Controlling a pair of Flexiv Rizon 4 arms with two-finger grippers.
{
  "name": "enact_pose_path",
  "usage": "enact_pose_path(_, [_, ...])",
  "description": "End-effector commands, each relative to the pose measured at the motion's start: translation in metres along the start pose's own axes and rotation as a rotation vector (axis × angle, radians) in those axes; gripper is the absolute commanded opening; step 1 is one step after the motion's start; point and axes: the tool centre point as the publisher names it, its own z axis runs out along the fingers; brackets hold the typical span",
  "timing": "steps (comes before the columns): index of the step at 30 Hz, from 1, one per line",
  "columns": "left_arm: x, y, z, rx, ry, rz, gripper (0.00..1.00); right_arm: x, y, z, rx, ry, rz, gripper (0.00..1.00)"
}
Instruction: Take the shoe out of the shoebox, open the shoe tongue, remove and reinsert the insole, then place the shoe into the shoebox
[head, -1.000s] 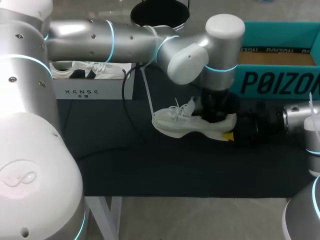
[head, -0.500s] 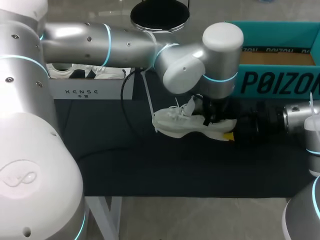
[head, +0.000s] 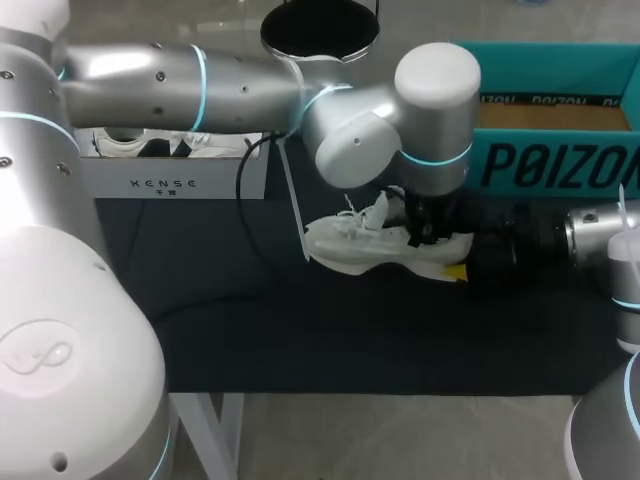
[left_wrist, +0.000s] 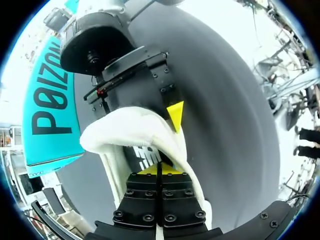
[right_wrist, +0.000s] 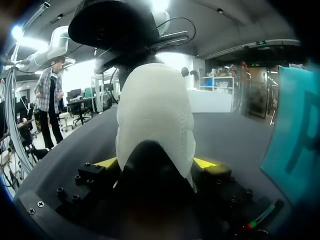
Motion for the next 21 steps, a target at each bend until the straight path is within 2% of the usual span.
enact_pose_path(1, [0.005,0.002,-0.012,-0.005,-0.013,0.001,0.0,-0.002,-0.002,0.004,0.003,-0.001,0.001,0.0])
enact_pose_path(16, [-0.005,0.011,-0.041,-0.005,-0.068,-0.009,0.0,-0.002,-0.002,0.004,0.003,-0.001,0.001,0.0])
enact_pose_path(21, [-0.007,0.017,-0.047,-0.002,-0.051,-0.013,0.0,-0.002,-0.002,0.004,0.003,-0.001,0.001,0.0])
